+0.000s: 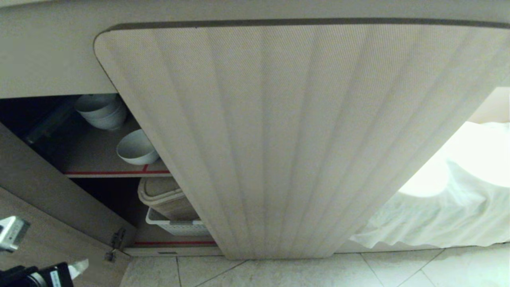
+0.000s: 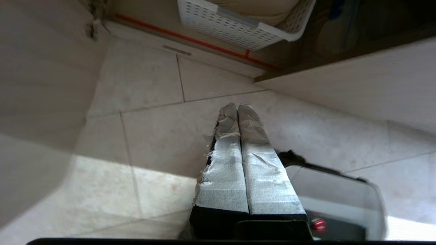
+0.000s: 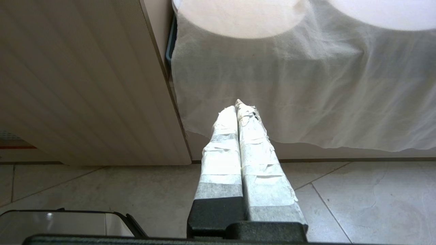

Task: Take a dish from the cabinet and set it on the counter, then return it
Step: Take the bowl from the cabinet

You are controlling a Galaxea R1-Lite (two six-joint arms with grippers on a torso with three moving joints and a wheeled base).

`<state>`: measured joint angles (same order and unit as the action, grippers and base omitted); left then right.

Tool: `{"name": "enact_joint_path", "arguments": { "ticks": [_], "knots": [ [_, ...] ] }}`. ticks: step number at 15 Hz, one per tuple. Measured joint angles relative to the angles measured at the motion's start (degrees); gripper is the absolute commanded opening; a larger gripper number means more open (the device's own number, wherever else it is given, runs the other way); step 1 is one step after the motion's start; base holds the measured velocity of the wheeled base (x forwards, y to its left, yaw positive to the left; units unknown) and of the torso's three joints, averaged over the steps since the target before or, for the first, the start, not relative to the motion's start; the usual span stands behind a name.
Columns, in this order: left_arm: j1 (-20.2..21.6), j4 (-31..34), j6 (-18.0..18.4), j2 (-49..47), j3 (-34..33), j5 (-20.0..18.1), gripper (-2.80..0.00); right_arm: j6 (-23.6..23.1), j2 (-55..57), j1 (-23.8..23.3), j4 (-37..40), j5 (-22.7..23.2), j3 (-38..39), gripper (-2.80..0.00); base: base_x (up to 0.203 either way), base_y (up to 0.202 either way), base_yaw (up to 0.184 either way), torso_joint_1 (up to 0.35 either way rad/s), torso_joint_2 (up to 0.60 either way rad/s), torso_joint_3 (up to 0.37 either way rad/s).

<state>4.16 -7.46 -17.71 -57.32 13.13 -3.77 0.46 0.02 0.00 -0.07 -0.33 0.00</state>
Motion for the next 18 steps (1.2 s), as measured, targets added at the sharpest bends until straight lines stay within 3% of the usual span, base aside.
{"name": "enact_joint_path", "arguments": {
  "ticks": [8,18],
  "knots": [
    [0.1,-0.1,-2.7,-12.4,7.2,0.4,-2.8,0.0,0.0,0.0,0.0,0.0,0.0,-2.8,0.0,0.0,0.0,0.0,0.0,0.0],
    [0.1,0.0,-2.8,-24.5,18.6,0.4,-2.8,0.0,0.0,0.0,0.0,0.0,0.0,-2.8,0.0,0.0,0.0,0.0,0.0,0.0]
  ]
}}
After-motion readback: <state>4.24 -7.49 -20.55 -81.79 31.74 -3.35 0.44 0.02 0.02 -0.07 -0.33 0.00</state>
